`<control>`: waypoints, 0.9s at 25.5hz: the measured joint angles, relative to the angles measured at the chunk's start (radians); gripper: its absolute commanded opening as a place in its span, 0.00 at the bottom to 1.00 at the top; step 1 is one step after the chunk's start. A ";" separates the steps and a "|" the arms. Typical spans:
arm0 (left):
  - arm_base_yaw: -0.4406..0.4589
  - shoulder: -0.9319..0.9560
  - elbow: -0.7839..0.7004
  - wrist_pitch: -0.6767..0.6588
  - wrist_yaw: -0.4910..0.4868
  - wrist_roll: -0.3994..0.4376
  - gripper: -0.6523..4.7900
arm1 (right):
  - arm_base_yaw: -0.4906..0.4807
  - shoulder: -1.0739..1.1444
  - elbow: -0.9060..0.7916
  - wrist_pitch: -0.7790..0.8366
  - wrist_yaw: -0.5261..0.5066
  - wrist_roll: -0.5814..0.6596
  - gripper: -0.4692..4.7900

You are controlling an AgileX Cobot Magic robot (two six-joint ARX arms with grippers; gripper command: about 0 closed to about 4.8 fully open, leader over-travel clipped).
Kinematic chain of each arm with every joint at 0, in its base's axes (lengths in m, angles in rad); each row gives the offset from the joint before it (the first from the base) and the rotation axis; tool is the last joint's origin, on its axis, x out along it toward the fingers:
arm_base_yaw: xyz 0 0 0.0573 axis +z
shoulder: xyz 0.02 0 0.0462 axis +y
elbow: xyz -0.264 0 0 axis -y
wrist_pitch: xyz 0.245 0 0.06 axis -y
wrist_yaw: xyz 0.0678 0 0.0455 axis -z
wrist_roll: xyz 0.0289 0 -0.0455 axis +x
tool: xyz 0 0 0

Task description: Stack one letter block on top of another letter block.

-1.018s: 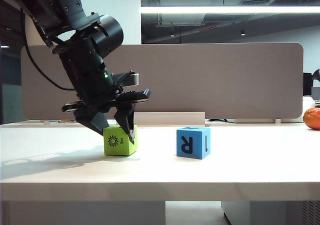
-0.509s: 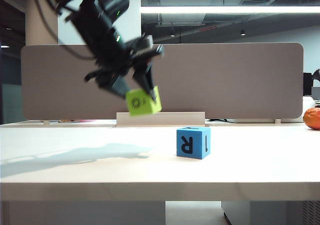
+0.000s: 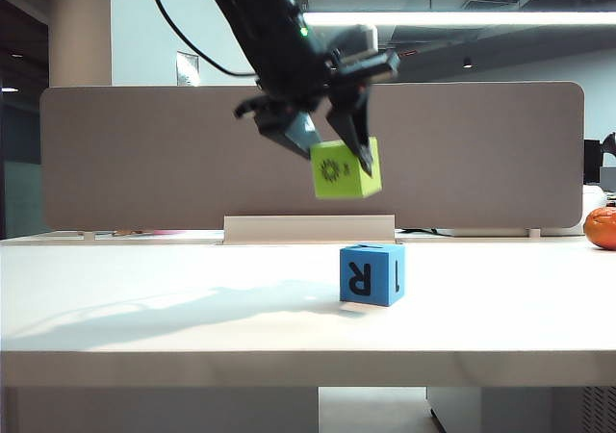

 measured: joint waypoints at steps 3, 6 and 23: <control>-0.008 0.034 0.000 0.001 0.006 -0.014 0.45 | 0.000 0.000 0.000 0.000 0.000 0.000 0.09; -0.008 0.059 -0.001 0.004 0.009 -0.040 0.45 | 0.000 0.000 0.000 0.000 0.000 0.000 0.09; -0.020 0.100 -0.001 0.021 0.047 -0.098 0.50 | 0.000 0.000 0.000 0.001 0.000 0.000 0.09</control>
